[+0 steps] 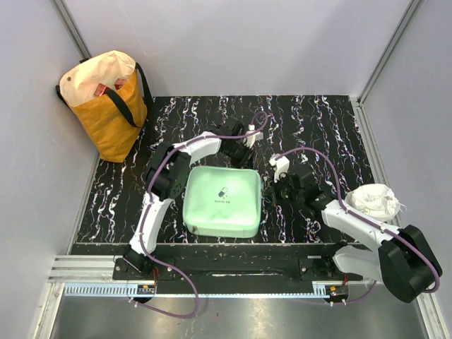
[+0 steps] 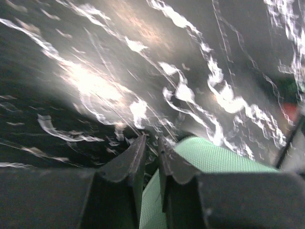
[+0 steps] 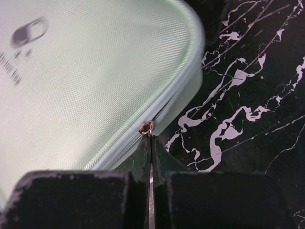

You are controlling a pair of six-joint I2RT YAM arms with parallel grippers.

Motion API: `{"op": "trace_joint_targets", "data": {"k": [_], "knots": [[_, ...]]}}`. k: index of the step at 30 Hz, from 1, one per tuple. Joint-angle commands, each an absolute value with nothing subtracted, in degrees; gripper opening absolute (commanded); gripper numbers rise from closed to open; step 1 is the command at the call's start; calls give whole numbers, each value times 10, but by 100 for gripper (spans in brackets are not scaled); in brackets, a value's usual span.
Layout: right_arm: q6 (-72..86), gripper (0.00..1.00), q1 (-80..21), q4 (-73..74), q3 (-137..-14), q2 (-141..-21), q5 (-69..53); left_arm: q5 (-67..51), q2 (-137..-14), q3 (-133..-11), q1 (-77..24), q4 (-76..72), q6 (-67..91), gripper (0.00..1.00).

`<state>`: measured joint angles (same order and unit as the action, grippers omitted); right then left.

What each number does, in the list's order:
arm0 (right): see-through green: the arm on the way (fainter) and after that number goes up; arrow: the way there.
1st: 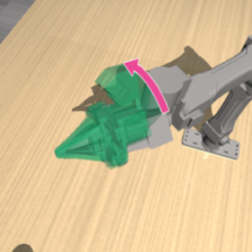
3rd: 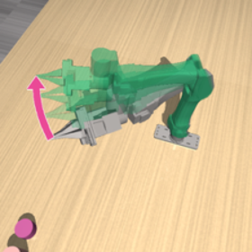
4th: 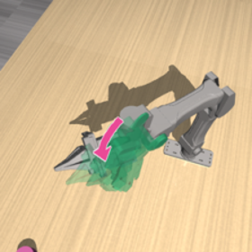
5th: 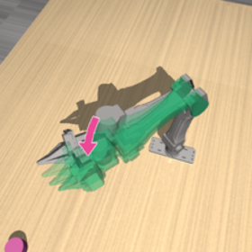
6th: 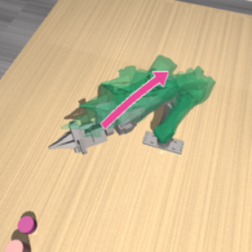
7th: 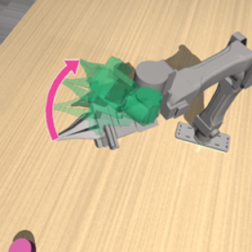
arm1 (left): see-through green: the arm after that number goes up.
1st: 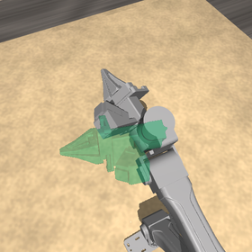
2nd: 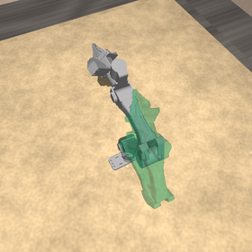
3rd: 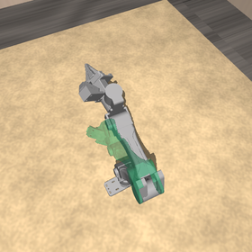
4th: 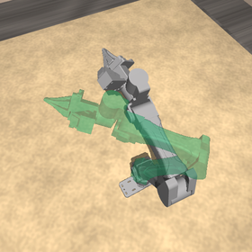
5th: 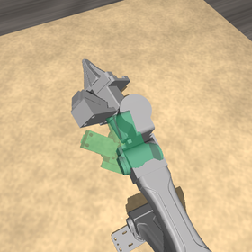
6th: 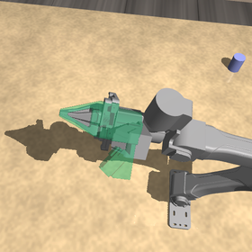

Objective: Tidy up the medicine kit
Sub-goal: Zip the medicine box at the center of the board.

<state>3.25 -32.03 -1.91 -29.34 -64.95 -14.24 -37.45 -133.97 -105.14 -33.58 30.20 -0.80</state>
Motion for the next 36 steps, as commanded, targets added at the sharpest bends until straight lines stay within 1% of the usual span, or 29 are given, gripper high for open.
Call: {"op": "trace_joint_targets", "data": {"k": [1,4,7,10,12,14,18,20,21,22,24,26,27,28,29,30,31,32,33,36], "knots": [[41,0,-311,-87,-318,-655,-68,-423,-1342,-974,-349,410,-101,21],[43,0,-309,-103,-325,-678,-61,-454,-1321,-931,-344,358,-87,19],[41,0,-308,-127,-331,-705,-59,-483,-1301,-919,-343,329,-79,17],[23,0,-308,-178,-321,-713,-104,-520,-1306,-945,-342,337,-83,17],[4,0,-308,-201,-317,-708,-120,-533,-1320,-974,-345,377,-103,17],[-39,0,-308,-234,-309,-704,-172,-522,-1325,-984,-351,389,-101,17],[-52,0,-308,-270,-323,-724,-258,-519,-1340,-1009,-360,383,-63,16],[-37,0,-308,-278,-333,-742,-232,-507,-1343,-1016,-364,381,-53,15],[-33,0,-308,-252,-344,-750,-205,-496,-1339,-1013,-362,374,-41,15],[-30,0,-308,-234,-351,-751,-178,-469,-1328,-1002,-359,360,-25,14],[-4,0,-308,-229,-343,-737,-100,-389,-1287,-953,-341,287,52,14],[60,0,-301,-235,-322,-713,-29,-325,-1229,-885,-303,206,139,29],[78,0,-296,-233,-316,-703,-7,-306,-1197,-859,-279,168,171,32],[99,0,-290,-226,-313,-697,19,-299,-1161,-833,-258,138,190,41],[119,0,-283,-222,-310,-695,39,-274,-1131,-816,-242,115,210,47],[141,0,-274,-215,-309,-695,60,-243,-1094,-800,-228,102,218,48],[168,0,-263,-208,-308,-695,79,-222,-1068,-793,-219,94,219,51],[191,0,-249,-207,-305,-693,84,-199,-1045,-795,-212,106,220,56],[225,0,-234,-204,-303,-693,104,-182,-1028,-802,-207,121,220,57],[293,0,-205,-185,-291,-679,169,-178,-966,-781,-207,132,218,61]]}}
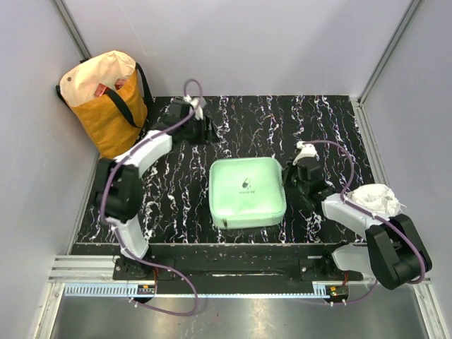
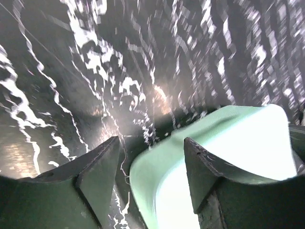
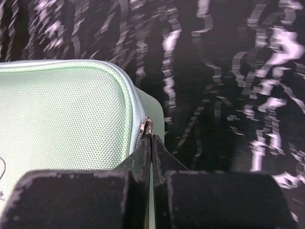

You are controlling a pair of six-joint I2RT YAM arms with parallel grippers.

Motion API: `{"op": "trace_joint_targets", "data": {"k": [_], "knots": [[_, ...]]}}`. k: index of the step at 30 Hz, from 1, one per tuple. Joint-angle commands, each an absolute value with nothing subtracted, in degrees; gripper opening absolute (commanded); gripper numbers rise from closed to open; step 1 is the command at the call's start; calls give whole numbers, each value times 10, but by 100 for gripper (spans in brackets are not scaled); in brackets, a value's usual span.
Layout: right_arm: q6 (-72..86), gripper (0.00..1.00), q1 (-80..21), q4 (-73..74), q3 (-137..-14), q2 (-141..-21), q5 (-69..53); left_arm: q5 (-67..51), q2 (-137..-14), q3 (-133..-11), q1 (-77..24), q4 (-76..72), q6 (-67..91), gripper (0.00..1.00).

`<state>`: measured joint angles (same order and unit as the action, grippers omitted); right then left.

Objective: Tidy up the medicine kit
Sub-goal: Zip the medicine box at the center of the board.

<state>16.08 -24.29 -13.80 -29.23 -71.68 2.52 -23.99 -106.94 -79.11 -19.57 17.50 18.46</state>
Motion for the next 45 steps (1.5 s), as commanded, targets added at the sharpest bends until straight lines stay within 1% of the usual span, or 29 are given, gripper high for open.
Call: {"op": "trace_joint_targets", "data": {"k": [1,3,6,8,10,13,16,18,21,23,25,27,29,30,31,34,36,38,39,40,41,45], "knots": [[313,0,-201,-173,-290,-672,195,-178,-948,-764,-209,130,225,61],[354,0,-200,-171,-276,-648,213,-161,-901,-698,-219,106,245,61],[371,0,-209,-176,-260,-628,135,-133,-814,-581,-235,43,308,61],[377,0,-255,-171,-246,-614,132,-105,-759,-496,-251,5,356,63],[376,0,-325,-149,-238,-593,174,-102,-713,-432,-269,-44,413,64],[406,0,-390,-122,-223,-574,194,-63,-670,-371,-328,-83,462,65],[419,0,-440,-94,-216,-567,229,-7,-637,-346,-396,-97,495,65],[405,0,-453,-84,-223,-575,227,23,-614,-337,-426,-98,507,65],[381,0,-470,-119,-231,-595,178,54,-593,-348,-459,-96,497,65],[376,0,-493,-129,-241,-615,178,82,-605,-387,-483,-33,482,65],[372,0,-509,-126,-253,-634,192,173,-618,-421,-537,51,482,66],[370,0,-519,-129,-260,-640,201,241,-620,-411,-579,116,550,67],[369,0,-529,-130,-263,-637,224,272,-605,-373,-605,117,628,66],[368,0,-533,-128,-266,-637,233,299,-592,-357,-619,110,659,67],[369,0,-534,-126,-267,-635,240,321,-579,-344,-635,106,683,71],[368,0,-544,-134,-271,-639,241,368,-562,-325,-652,112,762,75],[365,0,-555,-134,-273,-647,246,388,-568,-320,-655,114,825,82],[362,0,-564,-144,-271,-650,254,409,-583,-316,-656,93,867,86],[364,0,-568,-152,-268,-652,254,422,-591,-316,-655,86,889,94],[364,0,-570,-156,-268,-655,254,444,-598,-316,-655,81,916,99],[363,0,-575,-157,-268,-655,257,460,-606,-318,-655,67,916,99],[348,0,-597,-166,-268,-653,270,475,-641,-343,-645,94,967,99]]}}
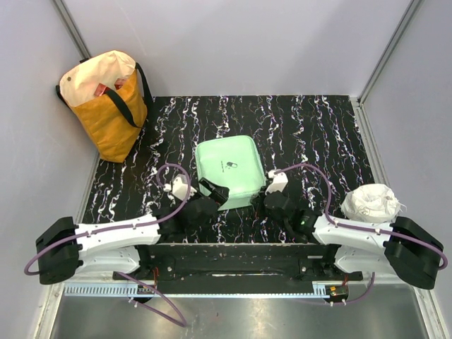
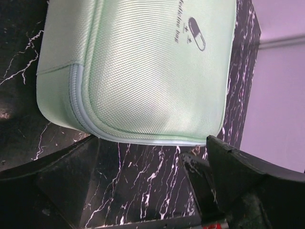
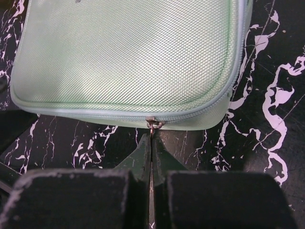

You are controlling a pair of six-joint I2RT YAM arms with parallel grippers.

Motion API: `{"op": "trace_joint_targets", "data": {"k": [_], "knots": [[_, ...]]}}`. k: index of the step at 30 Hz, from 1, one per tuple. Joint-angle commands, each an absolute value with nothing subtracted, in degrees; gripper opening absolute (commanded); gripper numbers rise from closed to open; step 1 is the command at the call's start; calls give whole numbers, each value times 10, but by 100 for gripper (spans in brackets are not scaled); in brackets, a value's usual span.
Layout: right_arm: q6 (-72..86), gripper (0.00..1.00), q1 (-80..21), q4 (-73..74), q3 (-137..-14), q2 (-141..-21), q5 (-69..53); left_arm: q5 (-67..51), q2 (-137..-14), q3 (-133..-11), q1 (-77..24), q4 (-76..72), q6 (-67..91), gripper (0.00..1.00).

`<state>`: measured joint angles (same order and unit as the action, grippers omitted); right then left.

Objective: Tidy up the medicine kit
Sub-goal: Zip the medicine box at the center of the board.

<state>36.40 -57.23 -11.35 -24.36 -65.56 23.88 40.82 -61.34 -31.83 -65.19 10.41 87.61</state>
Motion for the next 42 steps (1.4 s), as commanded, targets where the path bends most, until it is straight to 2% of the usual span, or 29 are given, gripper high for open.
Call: {"op": "trace_joint_targets", "data": {"k": [1,5,10,14,16,18,21,26,30,32,35,42], "knots": [[340,0,-604,-176,-265,-653,271,474,-651,-342,-638,98,982,99],[312,0,-627,-220,-251,-665,258,426,-667,-332,-596,89,1002,99],[237,0,-638,-264,-241,-686,224,411,-676,-334,-545,93,954,98],[165,0,-638,-297,-231,-700,151,363,-688,-318,-505,55,901,90],[130,0,-637,-314,-231,-714,111,340,-702,-312,-494,29,871,80],[116,0,-637,-310,-239,-728,88,326,-726,-315,-488,28,864,77],[109,0,-638,-331,-242,-749,47,304,-760,-317,-480,15,843,66],[119,0,-638,-346,-244,-773,27,302,-796,-334,-479,5,810,53],[127,0,-638,-344,-243,-769,43,305,-812,-332,-477,-13,790,35],[136,0,-639,-337,-239,-759,54,309,-820,-330,-475,-21,781,18],[153,0,-638,-329,-230,-743,63,305,-838,-341,-466,-20,762,1],[213,0,-637,-273,-209,-699,130,314,-846,-345,-460,-26,741,0]]}}
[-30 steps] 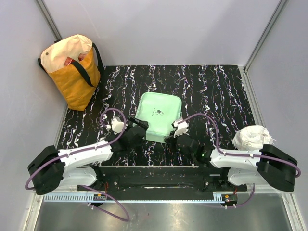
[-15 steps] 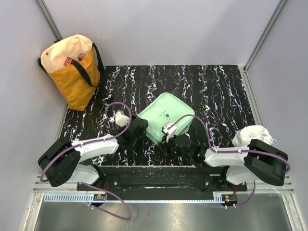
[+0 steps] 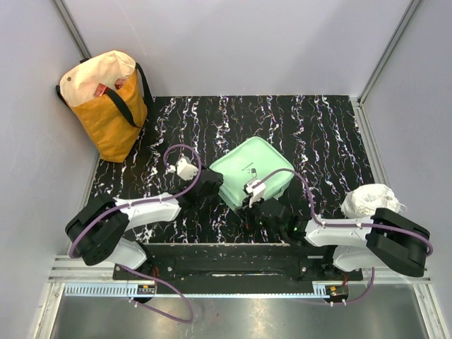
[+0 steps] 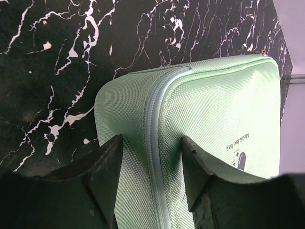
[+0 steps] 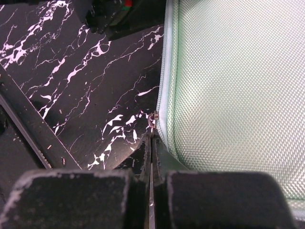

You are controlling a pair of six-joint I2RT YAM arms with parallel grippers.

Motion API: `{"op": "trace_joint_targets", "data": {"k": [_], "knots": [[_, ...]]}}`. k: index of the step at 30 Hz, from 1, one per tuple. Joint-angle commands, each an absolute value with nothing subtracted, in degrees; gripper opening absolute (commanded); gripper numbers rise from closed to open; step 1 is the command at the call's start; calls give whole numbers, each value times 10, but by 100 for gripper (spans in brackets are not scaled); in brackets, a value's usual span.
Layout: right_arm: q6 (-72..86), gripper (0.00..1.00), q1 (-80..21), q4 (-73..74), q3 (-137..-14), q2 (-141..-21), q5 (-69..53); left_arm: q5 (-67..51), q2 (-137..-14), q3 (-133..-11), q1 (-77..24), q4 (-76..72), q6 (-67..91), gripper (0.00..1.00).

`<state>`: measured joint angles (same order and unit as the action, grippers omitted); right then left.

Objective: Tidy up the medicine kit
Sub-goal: Zip the medicine box at the center of the board.

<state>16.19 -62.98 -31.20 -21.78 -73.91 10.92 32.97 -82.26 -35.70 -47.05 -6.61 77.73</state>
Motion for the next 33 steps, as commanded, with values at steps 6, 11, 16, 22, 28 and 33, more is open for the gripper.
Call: {"op": "trace_joint_targets", "data": {"k": [6,11,16,22,28,33], "knots": [[380,0,-638,-105,-193,-601,287,316,-819,-320,-441,-49,736,0],[440,0,-637,-15,-165,-496,394,323,-799,-305,-429,-52,738,0],[266,0,-637,-99,-132,-426,323,304,-788,-290,-410,-74,721,0],[298,0,-637,13,-185,-456,359,295,-779,-276,-403,-81,712,0],[360,0,-637,29,-182,-454,432,266,-789,-265,-389,-119,687,0],[195,0,-637,-103,-165,-478,285,238,-789,-244,-372,-164,668,0]]}}
